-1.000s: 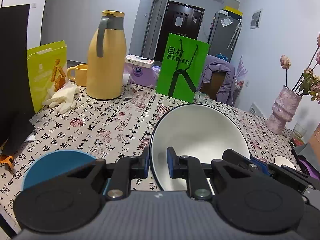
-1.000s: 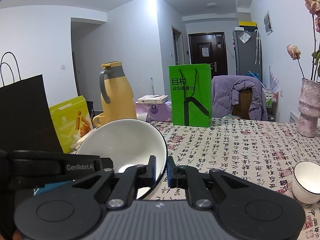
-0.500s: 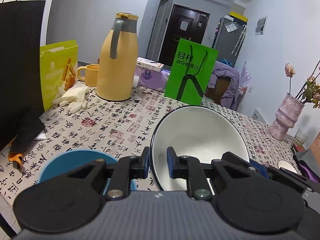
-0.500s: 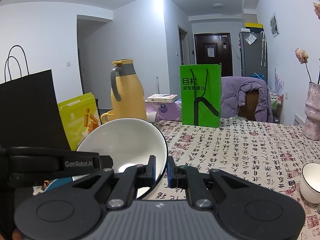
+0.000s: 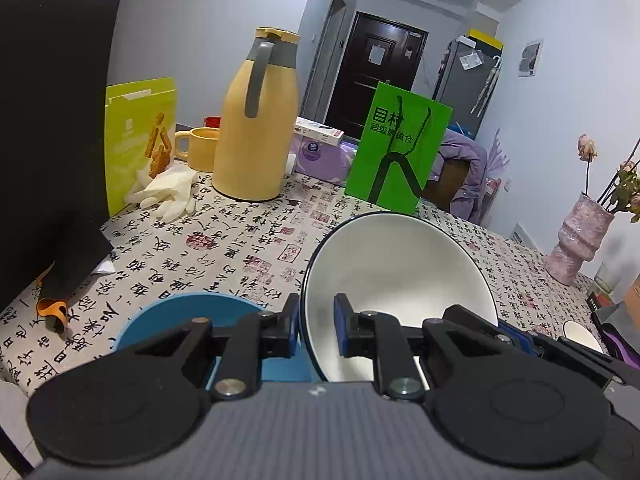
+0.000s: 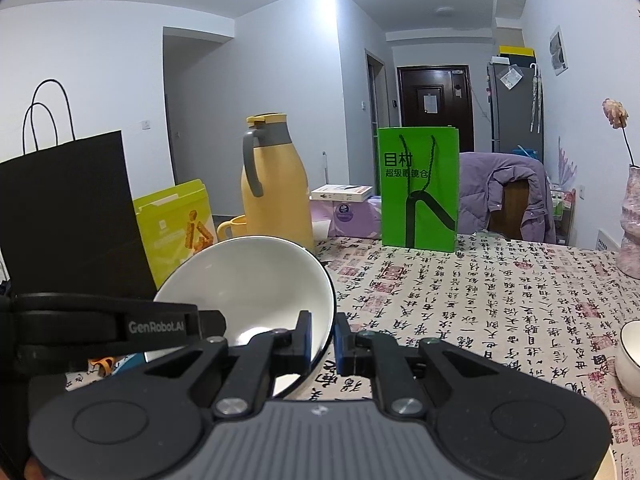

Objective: Organize plates and bowls
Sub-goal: 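Carry the held white bowl with both tools toward the blue bowl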

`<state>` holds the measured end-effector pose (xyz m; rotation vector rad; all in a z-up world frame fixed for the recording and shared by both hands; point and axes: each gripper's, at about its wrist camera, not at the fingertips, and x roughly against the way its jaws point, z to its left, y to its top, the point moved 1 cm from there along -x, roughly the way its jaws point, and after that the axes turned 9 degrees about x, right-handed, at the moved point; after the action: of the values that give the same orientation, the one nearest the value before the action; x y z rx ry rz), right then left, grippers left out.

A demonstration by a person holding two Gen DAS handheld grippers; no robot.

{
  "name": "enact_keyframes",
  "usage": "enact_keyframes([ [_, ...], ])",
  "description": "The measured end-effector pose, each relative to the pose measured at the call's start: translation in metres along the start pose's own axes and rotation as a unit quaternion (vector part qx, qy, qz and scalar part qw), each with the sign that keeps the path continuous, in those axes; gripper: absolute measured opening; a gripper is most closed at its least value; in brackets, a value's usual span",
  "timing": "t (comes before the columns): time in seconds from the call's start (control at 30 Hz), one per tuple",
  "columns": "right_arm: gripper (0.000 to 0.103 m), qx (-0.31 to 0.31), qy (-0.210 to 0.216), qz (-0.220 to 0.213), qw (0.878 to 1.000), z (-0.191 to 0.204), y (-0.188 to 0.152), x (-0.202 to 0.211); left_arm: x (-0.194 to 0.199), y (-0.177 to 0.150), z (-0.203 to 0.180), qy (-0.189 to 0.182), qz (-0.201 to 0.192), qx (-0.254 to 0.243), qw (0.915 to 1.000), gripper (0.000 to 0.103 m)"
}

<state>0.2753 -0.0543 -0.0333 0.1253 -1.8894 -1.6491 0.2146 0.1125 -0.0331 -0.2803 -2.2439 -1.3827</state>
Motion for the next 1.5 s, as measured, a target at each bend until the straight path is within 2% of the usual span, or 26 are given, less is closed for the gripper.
enact_keyframes([
  [1.5,0.011,0.031,0.039,0.021,0.999,0.07,-0.006,-0.024,0.011,0.003,0.076,0.029,-0.001,0.04,0.9988,0.017],
])
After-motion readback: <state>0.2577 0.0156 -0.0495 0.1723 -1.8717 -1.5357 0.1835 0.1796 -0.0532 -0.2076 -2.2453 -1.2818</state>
